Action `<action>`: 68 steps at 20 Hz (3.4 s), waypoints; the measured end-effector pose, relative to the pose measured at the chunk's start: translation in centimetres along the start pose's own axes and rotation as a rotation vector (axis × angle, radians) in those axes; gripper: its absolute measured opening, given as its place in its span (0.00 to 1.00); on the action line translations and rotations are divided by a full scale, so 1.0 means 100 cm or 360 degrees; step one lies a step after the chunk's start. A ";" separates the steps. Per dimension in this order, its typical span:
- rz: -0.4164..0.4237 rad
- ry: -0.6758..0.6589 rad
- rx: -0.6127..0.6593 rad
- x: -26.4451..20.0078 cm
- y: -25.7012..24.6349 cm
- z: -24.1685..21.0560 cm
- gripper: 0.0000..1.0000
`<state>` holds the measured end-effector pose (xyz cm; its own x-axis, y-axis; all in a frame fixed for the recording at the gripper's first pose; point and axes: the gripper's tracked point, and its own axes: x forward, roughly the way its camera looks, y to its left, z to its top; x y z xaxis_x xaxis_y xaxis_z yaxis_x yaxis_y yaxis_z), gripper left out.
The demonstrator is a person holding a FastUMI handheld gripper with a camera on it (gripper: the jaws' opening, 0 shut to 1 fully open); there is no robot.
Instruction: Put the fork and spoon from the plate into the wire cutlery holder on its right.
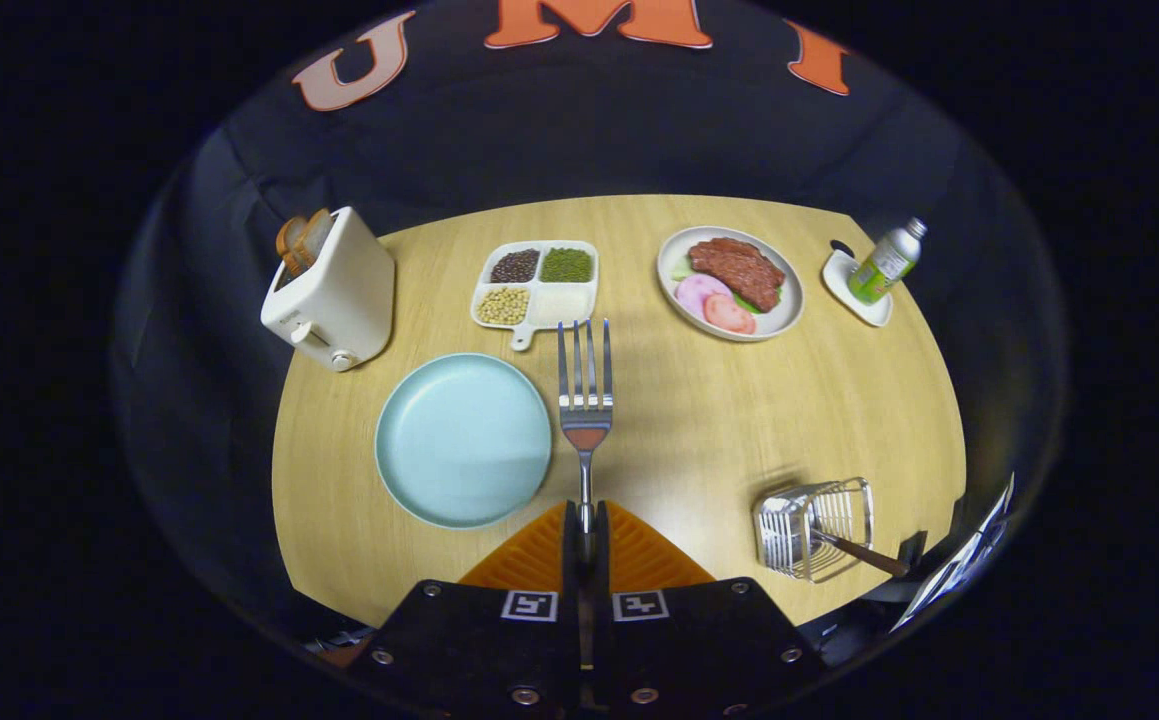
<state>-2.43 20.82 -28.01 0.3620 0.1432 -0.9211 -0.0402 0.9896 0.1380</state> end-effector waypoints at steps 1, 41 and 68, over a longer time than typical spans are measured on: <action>-0.0021 -0.0003 0.0026 -0.006 -0.016 -0.005 0.06; 0.0146 -0.0582 0.0055 -0.108 -0.177 0.058 0.58; 0.0136 -0.2298 -0.0163 -0.337 -0.174 0.144 0.89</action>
<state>-0.48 -1.38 5.89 0.9575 0.1244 0.2601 -0.1522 0.9843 0.0895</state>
